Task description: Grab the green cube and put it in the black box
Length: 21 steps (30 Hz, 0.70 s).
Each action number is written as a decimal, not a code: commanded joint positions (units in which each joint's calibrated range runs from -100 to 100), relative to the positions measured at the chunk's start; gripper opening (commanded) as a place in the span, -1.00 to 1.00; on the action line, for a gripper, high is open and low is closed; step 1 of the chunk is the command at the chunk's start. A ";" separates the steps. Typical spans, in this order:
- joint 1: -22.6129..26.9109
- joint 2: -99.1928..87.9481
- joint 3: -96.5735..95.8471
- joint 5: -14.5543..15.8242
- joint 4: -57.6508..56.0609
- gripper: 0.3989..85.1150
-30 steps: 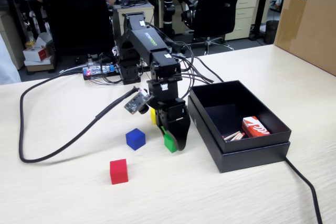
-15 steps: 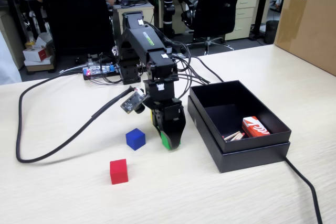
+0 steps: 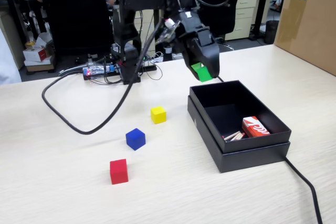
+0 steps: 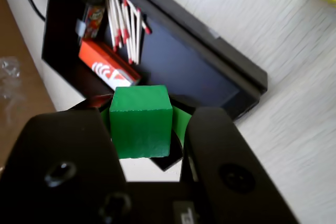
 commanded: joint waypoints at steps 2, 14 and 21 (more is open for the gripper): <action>1.51 4.21 4.55 1.27 -0.16 -0.99; 0.20 27.05 11.80 1.95 -0.16 -0.99; 0.10 32.79 13.16 1.95 -0.16 -0.99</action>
